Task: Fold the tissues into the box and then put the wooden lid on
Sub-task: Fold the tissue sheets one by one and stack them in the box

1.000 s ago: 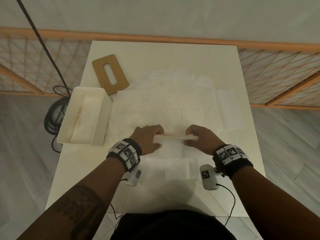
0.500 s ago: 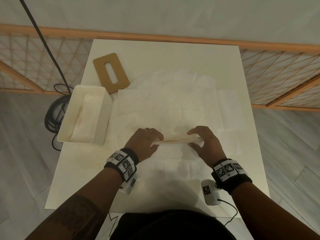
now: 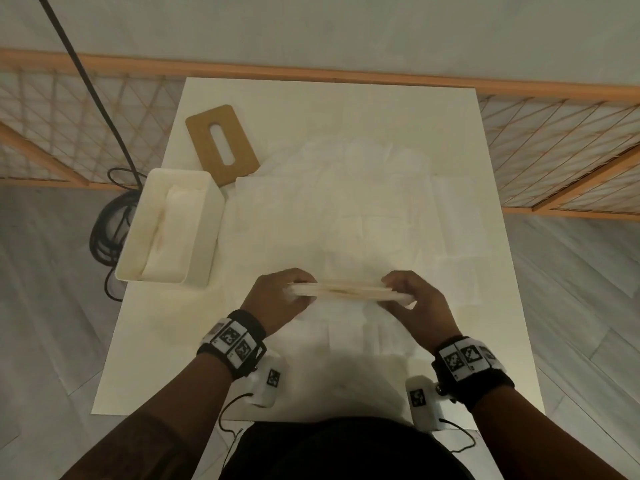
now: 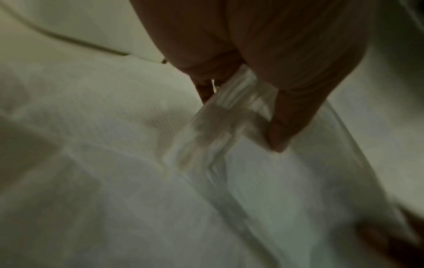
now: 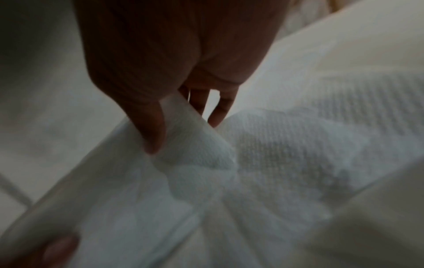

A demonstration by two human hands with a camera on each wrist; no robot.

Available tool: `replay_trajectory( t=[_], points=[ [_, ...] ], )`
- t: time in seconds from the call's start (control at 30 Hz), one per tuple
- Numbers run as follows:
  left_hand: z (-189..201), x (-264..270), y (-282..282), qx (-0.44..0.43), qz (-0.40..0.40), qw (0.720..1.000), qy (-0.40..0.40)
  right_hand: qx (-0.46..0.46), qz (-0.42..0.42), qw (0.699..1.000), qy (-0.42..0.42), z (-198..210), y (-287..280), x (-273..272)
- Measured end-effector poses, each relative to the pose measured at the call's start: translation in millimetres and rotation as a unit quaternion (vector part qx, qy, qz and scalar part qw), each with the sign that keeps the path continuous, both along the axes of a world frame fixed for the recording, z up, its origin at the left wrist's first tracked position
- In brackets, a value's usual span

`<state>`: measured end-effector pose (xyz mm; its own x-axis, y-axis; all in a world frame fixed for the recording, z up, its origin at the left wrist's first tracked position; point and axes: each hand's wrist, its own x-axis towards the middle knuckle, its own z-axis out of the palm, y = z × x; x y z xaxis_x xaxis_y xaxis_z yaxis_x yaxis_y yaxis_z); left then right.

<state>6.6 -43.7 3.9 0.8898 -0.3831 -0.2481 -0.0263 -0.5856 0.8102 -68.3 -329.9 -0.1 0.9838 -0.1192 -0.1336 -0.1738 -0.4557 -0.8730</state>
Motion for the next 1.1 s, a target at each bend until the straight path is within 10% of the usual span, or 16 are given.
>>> replay_trajectory(
  t=[0.17, 0.27, 0.43, 0.63, 0.9, 1.03, 1.1],
  points=[
    [7, 8, -4, -0.222, 0.181, 0.934, 0.215, 0.281, -0.121, 0.942, 0.135, 22, 3, 20],
    [-9, 11, -10, -0.200, 0.211, 0.920, 0.261, 0.262, -0.088, 0.941, 0.194, 13, 11, 28],
    [-23, 13, -4, -0.082, 0.128, 0.959, 0.238, 0.106, -0.034, 0.975, 0.192, 2, 9, 35],
    [17, 18, 9, -0.226, 0.121, 0.905, 0.339, 0.092, 0.060, 0.986, 0.124, 58, -6, 46],
    [76, 27, -40, -0.041, -0.152, 0.968, 0.197, 0.161, 0.283, 0.927, 0.184, 142, 3, 85],
    [78, 23, -52, -0.144, -0.035, 0.977, 0.152, 0.223, 0.113, 0.959, 0.137, 125, 0, 96],
    [71, 18, -49, -0.224, 0.048, 0.958, 0.174, 0.340, -0.043, 0.927, 0.151, 107, -1, 88]
  ],
)
